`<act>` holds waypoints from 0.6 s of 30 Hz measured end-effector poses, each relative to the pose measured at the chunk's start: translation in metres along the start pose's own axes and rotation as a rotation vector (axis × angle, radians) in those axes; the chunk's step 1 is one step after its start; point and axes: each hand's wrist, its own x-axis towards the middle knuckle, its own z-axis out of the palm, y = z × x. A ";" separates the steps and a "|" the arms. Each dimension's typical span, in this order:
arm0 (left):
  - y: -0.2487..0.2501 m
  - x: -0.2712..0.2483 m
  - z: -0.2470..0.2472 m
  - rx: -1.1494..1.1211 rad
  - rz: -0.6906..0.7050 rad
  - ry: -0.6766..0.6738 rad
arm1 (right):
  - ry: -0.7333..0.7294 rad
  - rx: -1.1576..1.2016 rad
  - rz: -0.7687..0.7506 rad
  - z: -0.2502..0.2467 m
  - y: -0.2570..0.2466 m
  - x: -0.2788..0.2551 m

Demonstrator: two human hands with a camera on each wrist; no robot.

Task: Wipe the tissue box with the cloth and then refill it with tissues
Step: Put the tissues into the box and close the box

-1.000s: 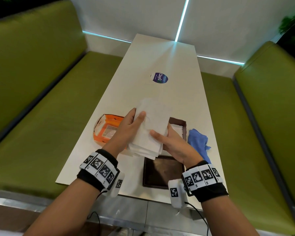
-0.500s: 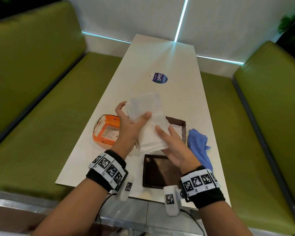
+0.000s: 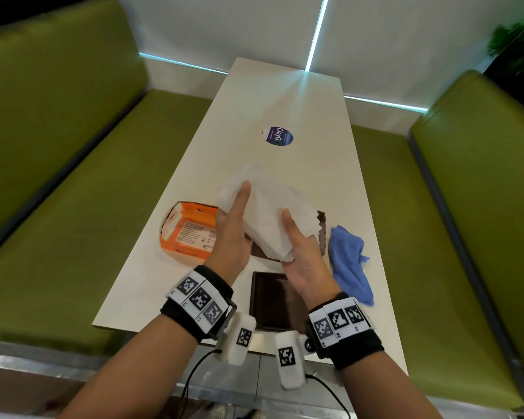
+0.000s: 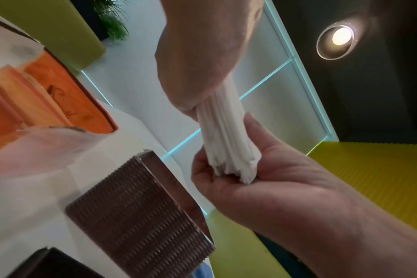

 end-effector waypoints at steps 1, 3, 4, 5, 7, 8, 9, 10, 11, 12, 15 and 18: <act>0.000 0.000 0.000 0.010 -0.003 -0.004 | 0.023 -0.027 -0.011 -0.001 -0.002 0.000; 0.005 0.007 -0.006 0.060 0.038 -0.010 | 0.075 -0.071 -0.019 -0.005 -0.006 0.001; 0.006 0.012 -0.009 0.098 0.056 -0.003 | 0.093 -0.092 -0.015 -0.006 -0.008 0.001; 0.006 0.014 -0.011 0.137 0.062 -0.001 | 0.104 -0.104 -0.010 -0.007 -0.008 0.002; 0.001 0.014 -0.012 0.232 0.081 -0.021 | 0.098 -0.133 -0.008 -0.007 -0.007 0.004; -0.003 0.013 -0.012 0.284 0.095 -0.032 | 0.095 -0.161 -0.014 -0.007 -0.006 0.006; -0.005 0.011 -0.012 0.337 0.106 -0.036 | 0.088 -0.196 -0.014 -0.007 -0.006 0.007; -0.007 0.011 -0.014 0.384 0.120 -0.028 | 0.074 -0.235 -0.004 -0.009 -0.007 0.007; -0.008 0.012 -0.016 0.424 0.134 -0.015 | 0.052 -0.283 0.020 -0.014 -0.009 0.008; -0.010 0.015 -0.019 0.466 0.157 0.003 | 0.043 -0.343 0.053 -0.019 -0.011 0.008; -0.013 0.016 -0.022 0.586 0.259 0.085 | 0.124 -0.636 0.046 -0.030 -0.016 0.012; -0.018 0.017 -0.022 0.703 0.210 0.029 | 0.189 -0.959 -0.149 -0.031 -0.022 0.012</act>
